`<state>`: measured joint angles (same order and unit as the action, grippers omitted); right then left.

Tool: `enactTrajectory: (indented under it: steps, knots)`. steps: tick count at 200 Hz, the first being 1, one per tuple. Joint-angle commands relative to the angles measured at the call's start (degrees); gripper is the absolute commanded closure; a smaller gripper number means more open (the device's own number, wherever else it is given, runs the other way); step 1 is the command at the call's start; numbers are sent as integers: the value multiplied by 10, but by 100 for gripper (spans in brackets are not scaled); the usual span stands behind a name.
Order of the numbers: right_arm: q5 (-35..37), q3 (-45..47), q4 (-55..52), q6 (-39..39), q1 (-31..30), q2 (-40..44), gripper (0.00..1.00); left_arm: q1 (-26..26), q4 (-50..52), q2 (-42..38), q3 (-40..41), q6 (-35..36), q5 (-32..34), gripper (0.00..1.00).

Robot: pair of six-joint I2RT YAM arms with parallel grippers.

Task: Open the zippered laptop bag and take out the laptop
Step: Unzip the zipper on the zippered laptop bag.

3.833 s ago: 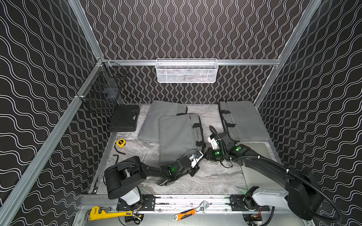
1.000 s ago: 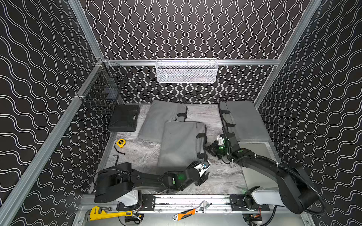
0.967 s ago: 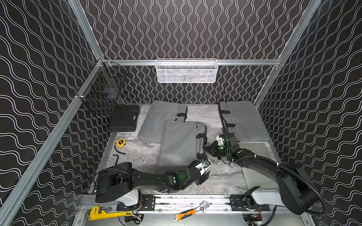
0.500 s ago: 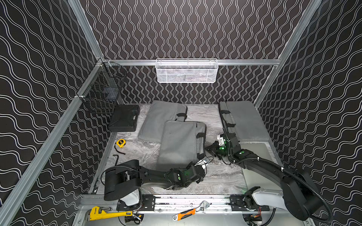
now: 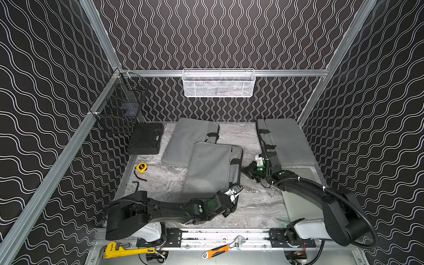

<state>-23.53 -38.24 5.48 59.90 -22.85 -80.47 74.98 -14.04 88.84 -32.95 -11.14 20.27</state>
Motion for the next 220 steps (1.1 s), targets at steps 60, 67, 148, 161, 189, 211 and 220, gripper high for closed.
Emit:
enactTrajectory:
  steps: [60,67,148,161,189,211,220]
  knots:
    - [12,-51,137,2,41,-99,100,20,10,-58,31,31,-99,100]
    - [11,-54,145,5,45,-108,100,20,12,-65,36,32,-98,100]
    - [14,-94,160,-15,95,-163,100,19,27,-101,57,28,-86,100]
    - [7,-90,166,-14,98,-163,100,20,39,-93,50,17,-73,100]
    - [-6,-75,167,-14,92,-147,100,20,66,-72,14,-11,-21,70]
    - [-3,-44,173,-6,86,-118,100,17,93,-49,-34,-44,39,47]
    - [-1,-35,170,-6,84,-104,100,14,104,-35,-55,-52,48,40]
